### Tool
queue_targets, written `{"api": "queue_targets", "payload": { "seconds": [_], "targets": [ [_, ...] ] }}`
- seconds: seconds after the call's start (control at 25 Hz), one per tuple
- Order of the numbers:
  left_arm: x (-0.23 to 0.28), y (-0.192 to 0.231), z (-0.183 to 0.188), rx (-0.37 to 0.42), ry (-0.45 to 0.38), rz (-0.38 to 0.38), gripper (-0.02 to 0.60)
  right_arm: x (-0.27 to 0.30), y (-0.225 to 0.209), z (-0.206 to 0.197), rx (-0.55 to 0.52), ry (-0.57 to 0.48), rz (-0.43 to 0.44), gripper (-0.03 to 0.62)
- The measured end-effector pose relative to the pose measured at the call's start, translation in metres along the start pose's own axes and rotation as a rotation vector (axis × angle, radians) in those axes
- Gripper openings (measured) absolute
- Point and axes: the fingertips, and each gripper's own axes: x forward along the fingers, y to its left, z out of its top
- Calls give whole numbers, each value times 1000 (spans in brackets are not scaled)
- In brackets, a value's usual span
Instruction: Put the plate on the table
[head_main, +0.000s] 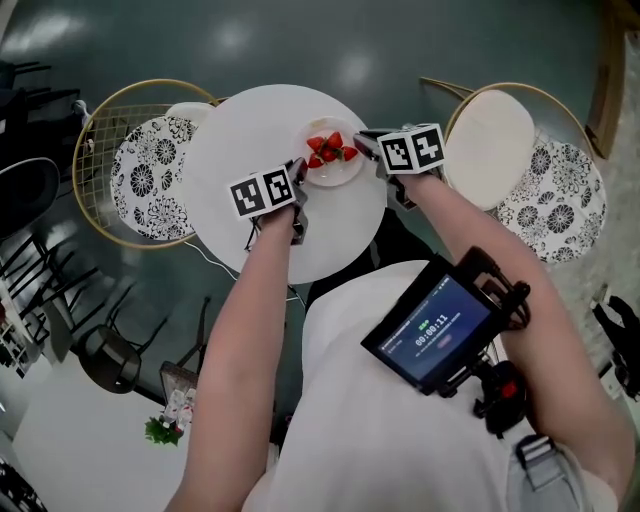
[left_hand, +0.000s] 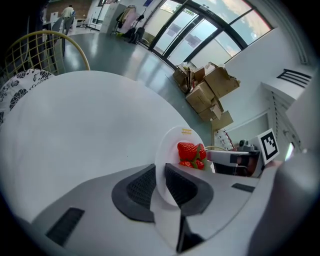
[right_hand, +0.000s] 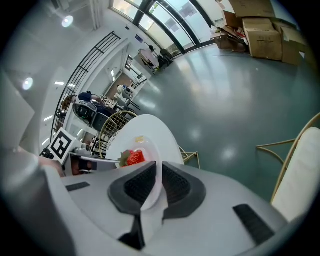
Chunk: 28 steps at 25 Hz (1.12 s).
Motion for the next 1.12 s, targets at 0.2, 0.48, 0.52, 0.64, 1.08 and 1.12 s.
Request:
{"api": "queue_targets", "payload": {
  "seconds": [0.2,0.48,0.52,0.64,1.08,1.12],
  "targets": [
    [-3,9,8,98,28,46,51,6,7,6,-9,-7,-22,28],
    [0,5,5,100,39,60,53,6,2,2,-75,7,-60,29],
    [0,5,5,100,42,63,55,6,2,3,-92,10,-69,31],
    [0,5,3,104,55,73,61,7,1,4,-120,12,-103,31],
    [-18,28,3,82,-19,133,78,6,-3,18,-87,-71,-112,31],
    [-21,29,2,81,-30,133,78,5,-5,19,-85,-75,-118,31]
  ]
}}
